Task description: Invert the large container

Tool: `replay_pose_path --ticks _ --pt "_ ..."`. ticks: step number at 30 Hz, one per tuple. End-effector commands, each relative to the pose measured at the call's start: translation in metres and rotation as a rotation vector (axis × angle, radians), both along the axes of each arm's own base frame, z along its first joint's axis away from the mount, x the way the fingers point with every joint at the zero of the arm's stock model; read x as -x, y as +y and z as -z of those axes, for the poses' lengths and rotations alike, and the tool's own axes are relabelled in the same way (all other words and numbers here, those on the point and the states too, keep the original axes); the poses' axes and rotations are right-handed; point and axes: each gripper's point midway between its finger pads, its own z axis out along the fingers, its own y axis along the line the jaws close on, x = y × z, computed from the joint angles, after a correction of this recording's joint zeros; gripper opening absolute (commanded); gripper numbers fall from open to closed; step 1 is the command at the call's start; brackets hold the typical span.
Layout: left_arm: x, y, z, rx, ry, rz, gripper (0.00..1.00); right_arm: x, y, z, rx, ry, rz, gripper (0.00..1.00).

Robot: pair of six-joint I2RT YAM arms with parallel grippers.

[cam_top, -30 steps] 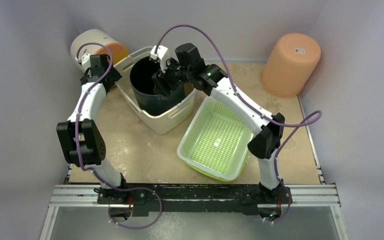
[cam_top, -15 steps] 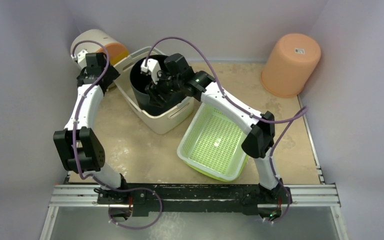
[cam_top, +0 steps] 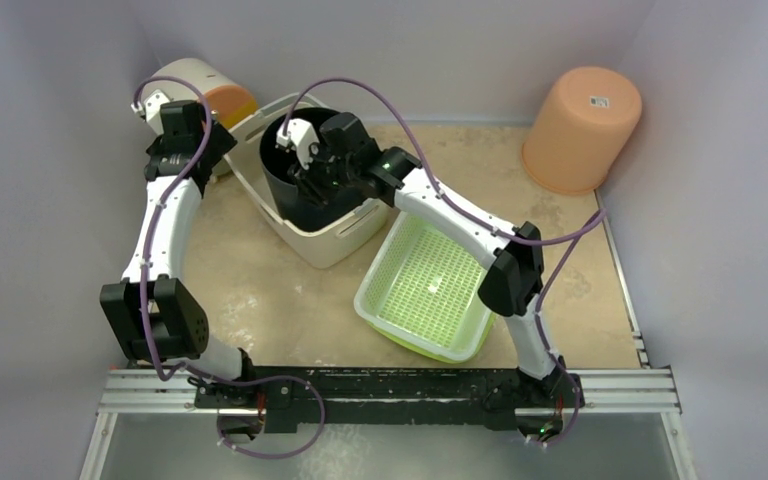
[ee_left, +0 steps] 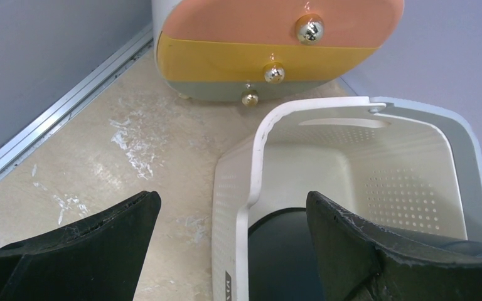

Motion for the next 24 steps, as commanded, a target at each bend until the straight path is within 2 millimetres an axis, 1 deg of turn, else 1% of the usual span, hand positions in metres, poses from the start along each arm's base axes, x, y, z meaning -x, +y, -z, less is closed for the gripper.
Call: replay_pose_path --ticks 1,2,3,4,5,6,10,12,15,18,20,24 --pt "-0.003 -0.005 -0.016 -0.008 -0.058 0.032 0.88 -0.033 -0.014 0.002 0.044 -0.080 0.130 0.32" --pt "-0.003 -0.004 -0.017 -0.010 -0.058 0.033 0.88 -0.033 -0.014 0.001 0.042 -0.083 0.121 0.27" --pt "-0.004 -0.004 -0.017 -0.011 -0.058 0.033 0.88 -0.033 -0.013 0.002 0.039 -0.082 0.112 0.16" --pt "-0.005 -0.004 -0.017 -0.013 -0.057 0.033 0.88 -0.033 -0.012 0.002 0.031 -0.075 0.100 0.03" --pt "-0.005 -0.004 -0.017 -0.015 -0.055 0.034 0.88 -0.033 -0.010 -0.001 0.016 -0.066 0.083 0.00" --pt "-0.006 -0.003 -0.017 -0.018 -0.053 0.035 0.88 -0.033 -0.009 -0.005 -0.003 -0.059 0.072 0.00" --pt "-0.004 -0.001 -0.020 -0.033 -0.050 0.029 0.88 -0.045 -0.011 -0.041 -0.119 -0.053 0.056 0.00" --pt "-0.004 0.000 -0.021 -0.040 -0.046 0.027 0.88 -0.048 -0.013 -0.065 -0.184 -0.060 0.038 0.00" --pt "-0.003 0.002 -0.024 -0.049 -0.047 0.022 0.88 -0.051 -0.018 -0.113 -0.318 -0.073 0.008 0.00" --pt "-0.002 0.003 -0.029 -0.060 -0.052 0.018 0.88 -0.053 -0.031 -0.165 -0.452 -0.102 -0.017 0.00" --pt "-0.001 0.005 -0.032 -0.068 -0.055 0.014 0.88 -0.057 -0.047 -0.197 -0.536 -0.130 -0.022 0.00" --pt "-0.001 0.007 -0.033 -0.083 -0.049 0.007 0.88 -0.051 -0.071 -0.238 -0.635 -0.156 -0.056 0.00"
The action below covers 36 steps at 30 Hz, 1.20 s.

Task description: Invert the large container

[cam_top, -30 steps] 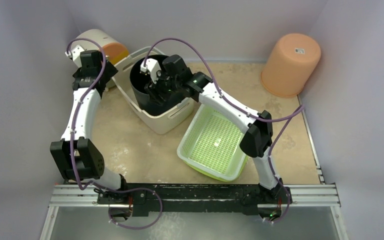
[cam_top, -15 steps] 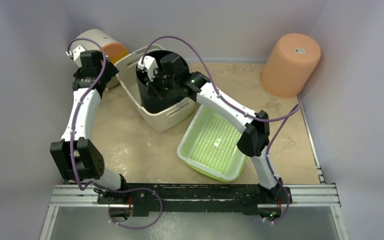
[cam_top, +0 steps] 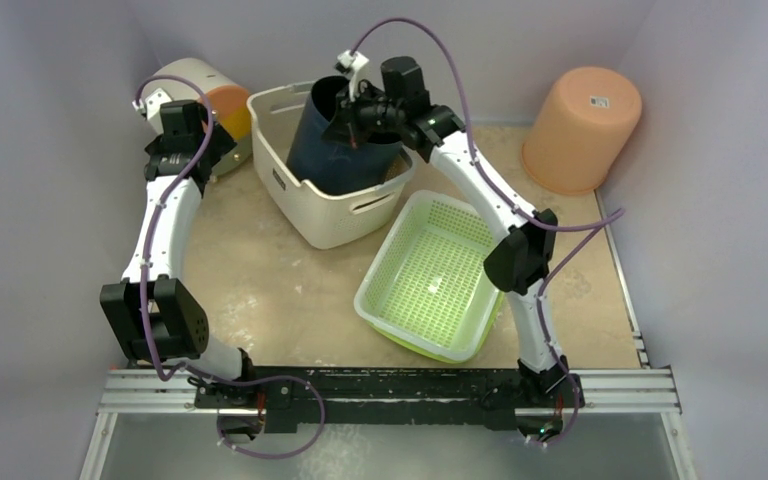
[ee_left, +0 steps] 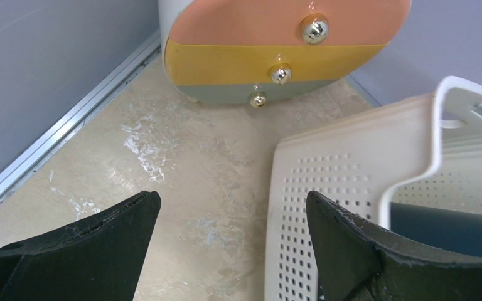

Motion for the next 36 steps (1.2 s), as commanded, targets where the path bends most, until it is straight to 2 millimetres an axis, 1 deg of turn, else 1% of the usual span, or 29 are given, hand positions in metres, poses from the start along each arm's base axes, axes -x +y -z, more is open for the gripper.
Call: replay_pose_path --ticks 1,4,11,15,19,23,26,29,32,36 --pt "-0.003 0.006 -0.034 -0.051 -0.069 -0.008 0.88 0.019 -0.040 -0.176 -0.331 -0.330 -0.032 0.00" --pt "-0.003 0.006 -0.033 -0.054 -0.066 -0.008 0.88 0.030 -0.042 -0.192 -0.361 -0.360 -0.061 0.00" --pt "-0.005 0.009 -0.031 -0.061 -0.058 -0.014 0.88 0.046 -0.047 -0.215 -0.400 -0.400 -0.095 0.00" --pt "-0.006 0.009 -0.029 -0.064 -0.052 -0.012 0.88 0.052 -0.055 -0.234 -0.426 -0.450 -0.083 0.00" --pt "-0.006 0.010 -0.029 -0.068 -0.048 -0.013 0.88 0.057 -0.063 -0.250 -0.445 -0.489 -0.066 0.00" --pt "-0.006 0.010 -0.029 -0.069 -0.047 -0.012 0.88 0.064 -0.073 -0.270 -0.467 -0.553 -0.032 0.00" --pt "-0.006 0.009 -0.029 -0.069 -0.048 -0.011 0.88 0.067 -0.089 -0.289 -0.493 -0.609 0.029 0.00" --pt "-0.006 0.009 -0.029 -0.070 -0.048 -0.010 0.88 0.062 -0.106 -0.302 -0.505 -0.644 0.094 0.00" --pt "-0.005 0.009 -0.029 -0.069 -0.047 -0.009 0.88 0.050 -0.127 -0.306 -0.518 -0.650 0.154 0.00" --pt "-0.003 0.009 -0.030 -0.072 -0.046 -0.009 0.88 0.032 -0.158 -0.302 -0.558 -0.617 0.191 0.00"
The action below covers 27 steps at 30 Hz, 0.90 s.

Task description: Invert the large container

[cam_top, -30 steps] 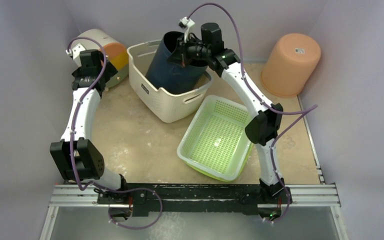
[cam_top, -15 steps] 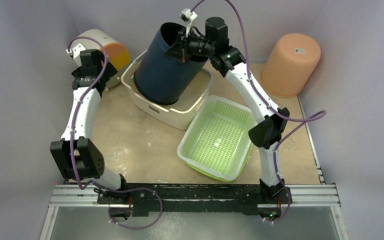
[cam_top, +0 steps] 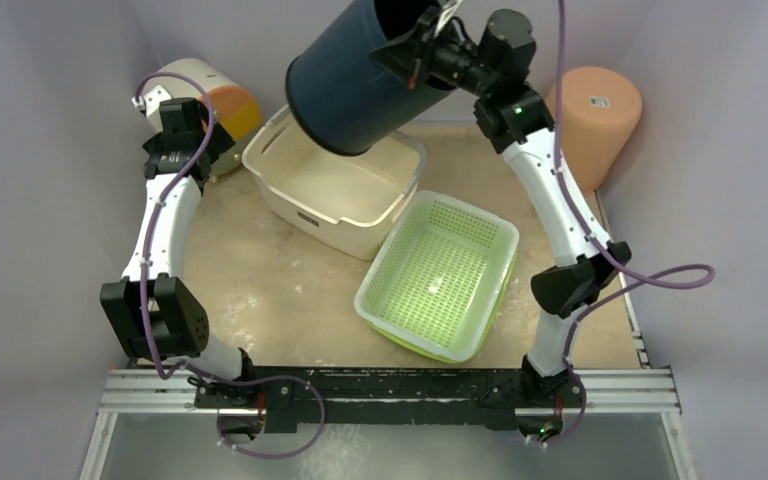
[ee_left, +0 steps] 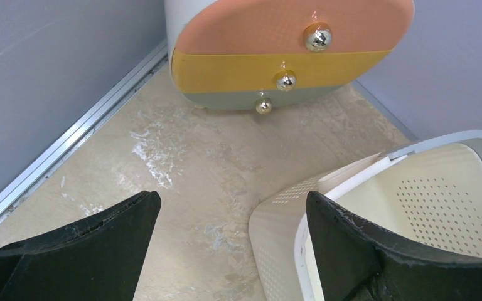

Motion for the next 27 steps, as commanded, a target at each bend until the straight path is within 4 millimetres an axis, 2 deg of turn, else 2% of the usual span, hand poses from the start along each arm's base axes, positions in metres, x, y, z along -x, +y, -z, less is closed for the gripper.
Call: replay_pose_path --ticks 1,4,7,11,15,21,27 --pt "-0.002 0.003 -0.026 -0.034 -0.058 -0.002 0.88 0.014 -0.070 -0.109 -0.220 -0.336 0.090 0.00" --pt "-0.002 0.003 -0.026 -0.034 -0.056 -0.003 0.88 0.004 -0.092 -0.102 -0.257 -0.295 0.053 0.00" --pt "-0.002 0.004 -0.027 -0.035 -0.057 -0.005 0.88 -0.010 -0.112 -0.084 -0.277 -0.225 -0.001 0.00" --pt "-0.001 0.005 -0.028 -0.039 -0.057 -0.006 0.88 -0.019 -0.126 -0.052 -0.318 -0.092 -0.122 0.00" --pt "0.000 0.005 -0.029 -0.042 -0.058 -0.009 0.88 -0.028 -0.140 -0.032 -0.365 -0.040 -0.151 0.00" --pt "0.002 0.006 -0.030 -0.047 -0.056 -0.016 0.88 -0.034 -0.143 0.003 -0.411 0.078 -0.264 0.00" --pt "0.004 0.008 -0.030 -0.054 -0.051 -0.022 0.88 -0.041 -0.141 0.042 -0.441 0.210 -0.298 0.00"
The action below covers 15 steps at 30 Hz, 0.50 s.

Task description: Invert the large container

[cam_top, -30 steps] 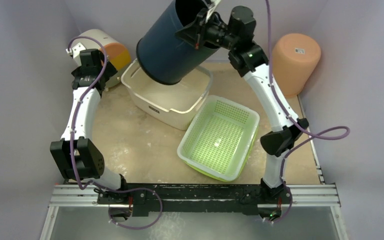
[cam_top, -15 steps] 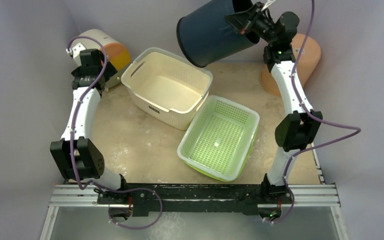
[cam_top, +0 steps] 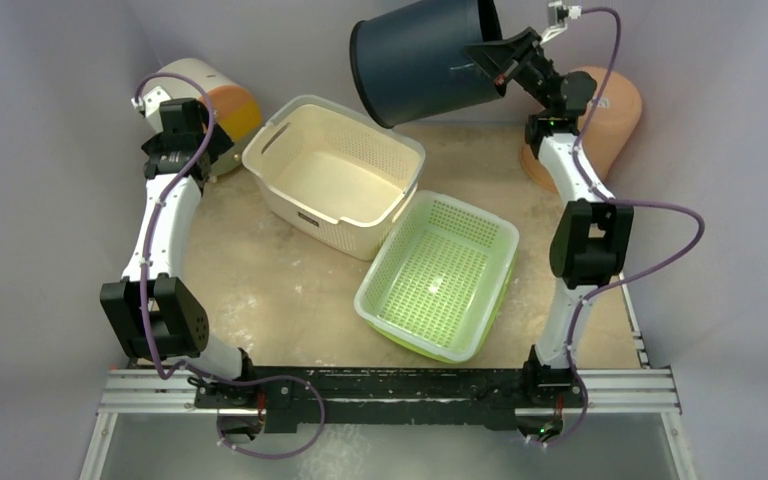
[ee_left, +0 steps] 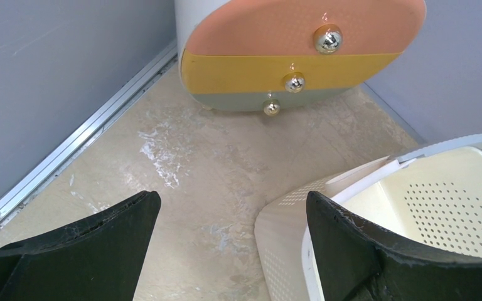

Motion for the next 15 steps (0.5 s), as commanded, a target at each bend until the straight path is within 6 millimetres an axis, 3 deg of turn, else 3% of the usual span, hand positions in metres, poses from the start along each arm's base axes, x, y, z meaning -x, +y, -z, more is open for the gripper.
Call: replay_pose_path --ticks 1,9,15 --pt "0.002 0.005 -0.032 -0.043 -0.062 -0.008 0.88 0.057 0.025 0.002 -0.014 0.027 -0.229 0.00" --pt "0.000 0.005 -0.028 -0.043 -0.056 -0.009 0.88 0.065 0.033 0.058 -0.024 0.167 -0.260 0.00" --pt "-0.003 0.004 -0.025 -0.037 -0.048 -0.004 0.88 0.045 0.035 0.102 0.046 0.263 -0.153 0.00"
